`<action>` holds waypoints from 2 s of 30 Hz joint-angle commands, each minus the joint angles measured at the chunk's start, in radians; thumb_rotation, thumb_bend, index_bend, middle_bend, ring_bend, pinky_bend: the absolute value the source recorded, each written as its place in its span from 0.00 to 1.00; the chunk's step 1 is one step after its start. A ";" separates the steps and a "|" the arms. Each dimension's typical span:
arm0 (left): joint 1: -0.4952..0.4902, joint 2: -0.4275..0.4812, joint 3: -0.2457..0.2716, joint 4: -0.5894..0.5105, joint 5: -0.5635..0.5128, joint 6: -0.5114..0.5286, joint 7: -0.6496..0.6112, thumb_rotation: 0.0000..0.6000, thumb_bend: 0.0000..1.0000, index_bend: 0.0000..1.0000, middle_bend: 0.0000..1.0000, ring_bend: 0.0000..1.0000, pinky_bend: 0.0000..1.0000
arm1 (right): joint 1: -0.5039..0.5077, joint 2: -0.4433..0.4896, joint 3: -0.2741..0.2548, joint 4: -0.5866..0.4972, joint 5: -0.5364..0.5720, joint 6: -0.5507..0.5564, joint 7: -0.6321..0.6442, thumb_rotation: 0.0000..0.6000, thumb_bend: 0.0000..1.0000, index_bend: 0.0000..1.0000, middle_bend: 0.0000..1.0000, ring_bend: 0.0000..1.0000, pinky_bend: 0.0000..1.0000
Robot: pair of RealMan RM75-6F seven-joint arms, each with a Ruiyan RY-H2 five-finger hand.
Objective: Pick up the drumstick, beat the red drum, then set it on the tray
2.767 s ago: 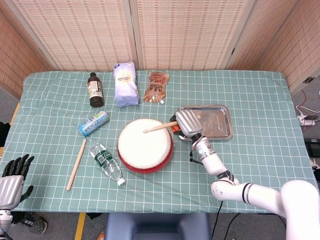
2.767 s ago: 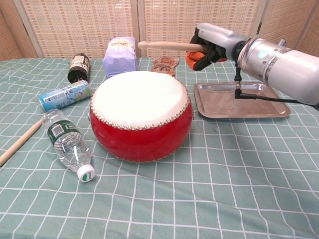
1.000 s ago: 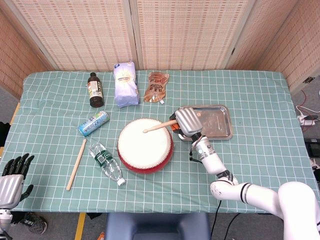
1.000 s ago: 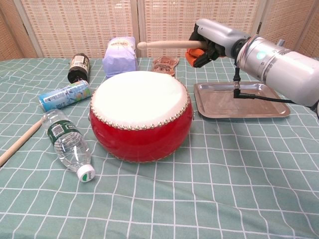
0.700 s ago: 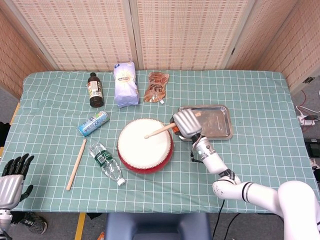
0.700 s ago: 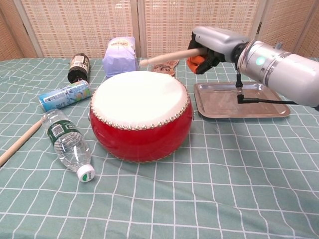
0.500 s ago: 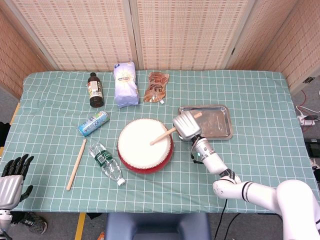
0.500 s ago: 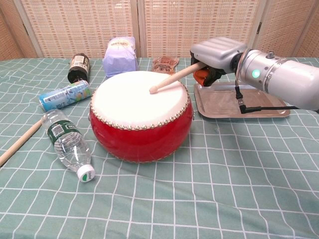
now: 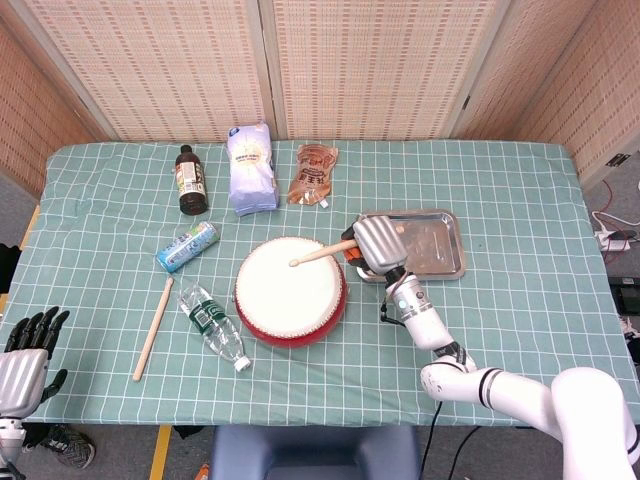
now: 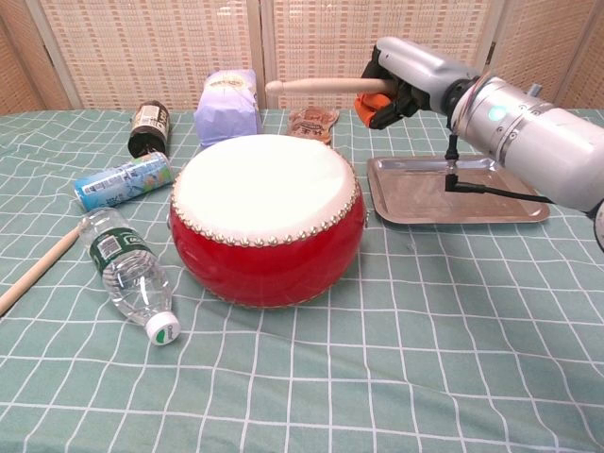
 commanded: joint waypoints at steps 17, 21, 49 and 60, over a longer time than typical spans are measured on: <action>0.002 -0.003 0.000 0.013 -0.007 -0.004 -0.012 1.00 0.27 0.00 0.00 0.00 0.02 | 0.013 -0.020 -0.023 0.025 -0.022 -0.013 -0.293 1.00 1.00 1.00 1.00 1.00 1.00; 0.001 -0.003 0.000 0.013 -0.004 -0.003 -0.012 1.00 0.27 0.00 0.00 0.00 0.02 | -0.009 -0.004 0.016 -0.002 -0.001 -0.013 -0.160 1.00 1.00 1.00 1.00 1.00 1.00; 0.014 0.001 0.007 0.000 -0.006 0.007 -0.002 1.00 0.27 0.00 0.00 0.00 0.02 | -0.006 -0.052 0.010 0.439 0.164 -0.418 0.125 1.00 0.75 0.97 0.85 0.77 0.88; 0.014 0.002 0.008 -0.003 -0.009 0.001 0.004 1.00 0.27 0.00 0.00 0.00 0.02 | 0.022 -0.118 0.002 0.608 0.097 -0.515 0.265 1.00 0.32 0.39 0.38 0.27 0.34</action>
